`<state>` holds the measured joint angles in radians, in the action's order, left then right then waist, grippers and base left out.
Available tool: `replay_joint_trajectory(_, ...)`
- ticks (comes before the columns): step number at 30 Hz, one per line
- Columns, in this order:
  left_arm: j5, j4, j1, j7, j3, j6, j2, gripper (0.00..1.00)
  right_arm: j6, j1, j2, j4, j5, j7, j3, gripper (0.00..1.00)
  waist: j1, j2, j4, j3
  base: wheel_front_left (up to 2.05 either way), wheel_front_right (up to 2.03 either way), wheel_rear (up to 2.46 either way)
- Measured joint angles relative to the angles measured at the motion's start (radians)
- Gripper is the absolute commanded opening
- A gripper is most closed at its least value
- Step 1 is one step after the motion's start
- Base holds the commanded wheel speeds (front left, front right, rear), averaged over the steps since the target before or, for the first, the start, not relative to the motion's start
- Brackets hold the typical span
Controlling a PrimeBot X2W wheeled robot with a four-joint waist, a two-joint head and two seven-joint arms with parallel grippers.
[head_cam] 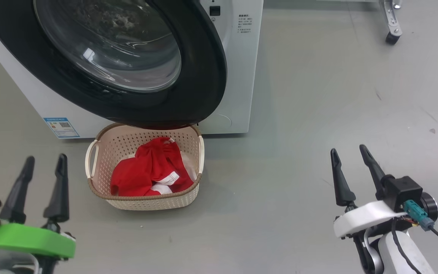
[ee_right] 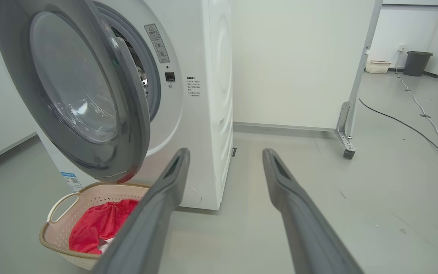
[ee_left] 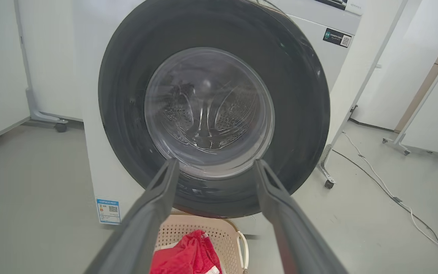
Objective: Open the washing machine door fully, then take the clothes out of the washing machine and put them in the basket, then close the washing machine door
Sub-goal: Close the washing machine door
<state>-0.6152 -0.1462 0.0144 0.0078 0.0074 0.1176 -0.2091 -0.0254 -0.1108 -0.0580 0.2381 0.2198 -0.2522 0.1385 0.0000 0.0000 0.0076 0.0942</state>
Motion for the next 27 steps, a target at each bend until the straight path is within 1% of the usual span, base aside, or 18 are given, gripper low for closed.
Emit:
replay_joint_trajectory(6, 0.121, 0.043, 0.052, -0.045, -0.044, -0.046, -0.002, 1.00, 0.000, 0.036, 0.001, 0.008, -0.001, 0.000, -0.006, 1.00, 0.0000, 0.0000, -0.005, -0.021, 0.00, 0.00, 0.00)
replay_joint_trajectory(13, 0.211, 0.098, 0.107, -0.091, -0.096, -0.092, 0.004, 1.00, 0.000, 0.071, 0.002, 0.012, -0.002, 0.000, -0.011, 1.00, 0.0000, 0.0000, -0.010, -0.048, 0.00, 0.00, 0.00)
replay_joint_trajectory(20, 0.237, 0.133, 0.120, -0.134, -0.124, -0.114, 0.036, 1.00, 0.000, 0.106, 0.002, 0.012, -0.003, 0.000, -0.017, 1.00, 0.0000, 0.0000, -0.007, -0.069, 0.00, 0.00, 0.00)
replay_joint_trajectory(24, 0.248, 0.142, 0.128, -0.143, -0.138, -0.132, 0.040, 1.00, 0.000, 0.116, 0.002, 0.012, -0.008, 0.000, -0.015, 1.00, 0.0000, 0.0000, -0.007, -0.073, 0.00, 0.00, 0.00)
replay_joint_trajectory(27, 0.264, 0.145, 0.128, -0.156, -0.141, -0.135, 0.040, 1.00, 0.000, 0.119, 0.003, 0.012, -0.013, 0.000, -0.015, 1.00, -0.0001, 0.0000, -0.008, -0.073, 0.00, 0.00, 0.00)
